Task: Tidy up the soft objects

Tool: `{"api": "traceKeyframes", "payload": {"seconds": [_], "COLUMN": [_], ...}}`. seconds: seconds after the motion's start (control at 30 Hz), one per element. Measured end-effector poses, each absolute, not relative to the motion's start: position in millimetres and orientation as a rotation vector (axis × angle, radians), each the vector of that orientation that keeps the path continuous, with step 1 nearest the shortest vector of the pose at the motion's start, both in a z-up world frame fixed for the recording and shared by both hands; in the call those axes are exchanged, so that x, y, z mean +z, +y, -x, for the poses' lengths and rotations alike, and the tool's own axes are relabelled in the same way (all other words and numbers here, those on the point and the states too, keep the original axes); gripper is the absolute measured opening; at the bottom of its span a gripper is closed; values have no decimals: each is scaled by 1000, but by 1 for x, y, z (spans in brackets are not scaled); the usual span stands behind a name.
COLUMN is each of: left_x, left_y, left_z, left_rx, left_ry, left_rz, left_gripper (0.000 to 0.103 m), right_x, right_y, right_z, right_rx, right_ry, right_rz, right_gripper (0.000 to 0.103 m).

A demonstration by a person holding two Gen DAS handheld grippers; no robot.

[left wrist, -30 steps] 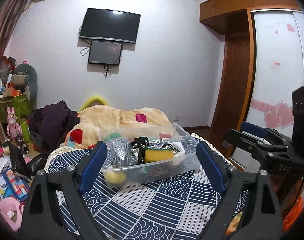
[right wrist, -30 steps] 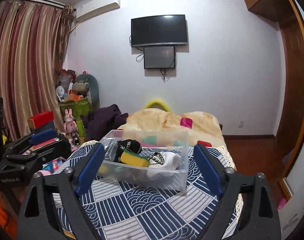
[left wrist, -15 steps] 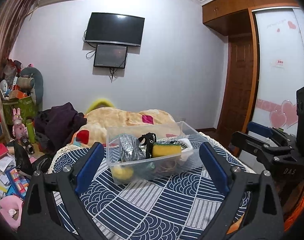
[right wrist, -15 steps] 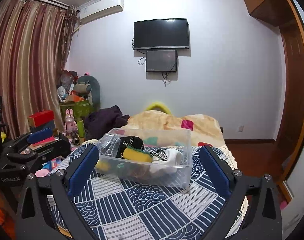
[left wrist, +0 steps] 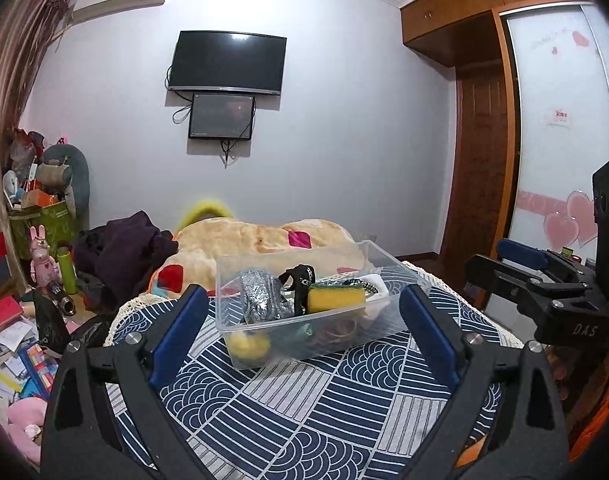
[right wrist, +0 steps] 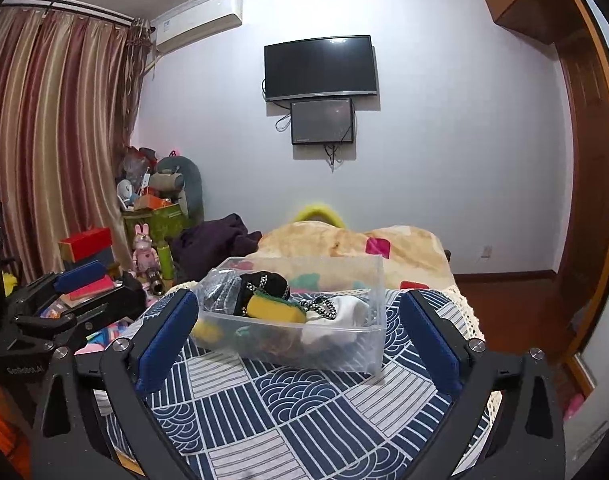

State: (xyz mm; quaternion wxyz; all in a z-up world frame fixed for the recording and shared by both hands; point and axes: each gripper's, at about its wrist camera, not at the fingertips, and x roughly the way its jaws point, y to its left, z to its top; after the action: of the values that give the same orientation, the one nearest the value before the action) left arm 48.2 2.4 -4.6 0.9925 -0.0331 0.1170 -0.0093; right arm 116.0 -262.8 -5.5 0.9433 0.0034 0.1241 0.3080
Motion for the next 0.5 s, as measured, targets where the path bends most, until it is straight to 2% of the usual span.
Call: {"api": "traceKeyframes", "payload": {"seconds": [0.5], "left_x": [-2], "left_y": [7], "left_z": [-44], "left_rx": [-16], "left_ry": [223], "left_rz": [79], "left_gripper": [101], "right_x": [-3], "right_y": [-265], "right_z": [-114], "right_rx": [629], "right_ry": [252], "right_rz": [-27], "right_gripper": [101]}}
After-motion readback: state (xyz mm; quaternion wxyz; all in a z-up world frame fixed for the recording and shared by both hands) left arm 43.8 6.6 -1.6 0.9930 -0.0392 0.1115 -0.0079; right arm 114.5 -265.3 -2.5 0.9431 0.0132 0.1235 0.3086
